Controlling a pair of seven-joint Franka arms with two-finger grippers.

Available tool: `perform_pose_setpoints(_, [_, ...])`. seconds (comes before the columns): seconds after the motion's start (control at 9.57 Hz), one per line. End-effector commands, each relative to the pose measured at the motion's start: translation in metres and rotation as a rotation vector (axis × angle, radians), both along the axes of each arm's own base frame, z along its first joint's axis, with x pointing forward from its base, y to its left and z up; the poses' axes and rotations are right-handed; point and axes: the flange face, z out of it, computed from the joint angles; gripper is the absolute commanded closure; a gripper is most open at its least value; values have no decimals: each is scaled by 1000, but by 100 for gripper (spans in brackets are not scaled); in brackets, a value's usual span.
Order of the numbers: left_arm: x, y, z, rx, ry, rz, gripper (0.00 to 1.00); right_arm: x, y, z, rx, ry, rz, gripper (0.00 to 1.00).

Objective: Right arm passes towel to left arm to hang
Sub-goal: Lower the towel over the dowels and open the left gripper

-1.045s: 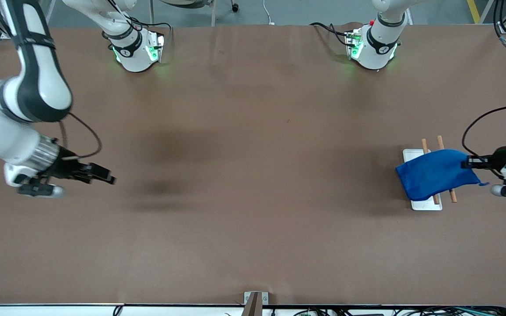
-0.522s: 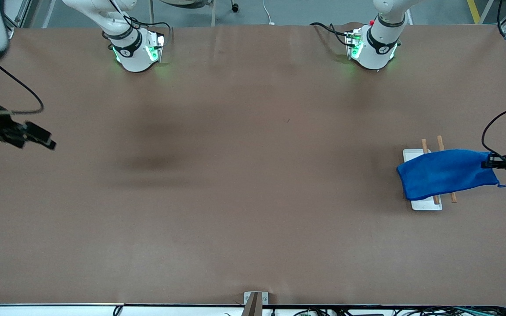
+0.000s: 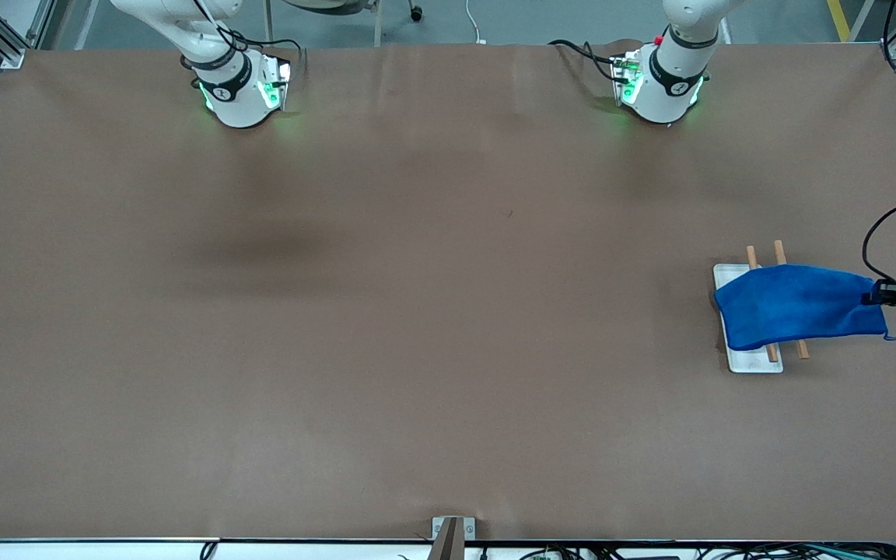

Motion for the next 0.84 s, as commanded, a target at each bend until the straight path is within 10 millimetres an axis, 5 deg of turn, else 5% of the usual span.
perform_pose_setpoints(0.0, [7, 4, -18, -7, 3, -16, 1, 5, 4, 0, -18, 6, -14, 0])
perform_pose_setpoints(0.31, [19, -3, 7, 15, -33, 22, 0, 7, 7, -9, -10, 6, 6, 0])
perform_pose_setpoints(0.42, [20, -13, 34, 36, -51, 65, 0, 7, 7, -8, -11, 1, 20, 0])
perform_pose_setpoints(0.73, [18, -90, 125, 88, -76, 167, 0, 11, 5, -13, -25, -15, 25, 0])
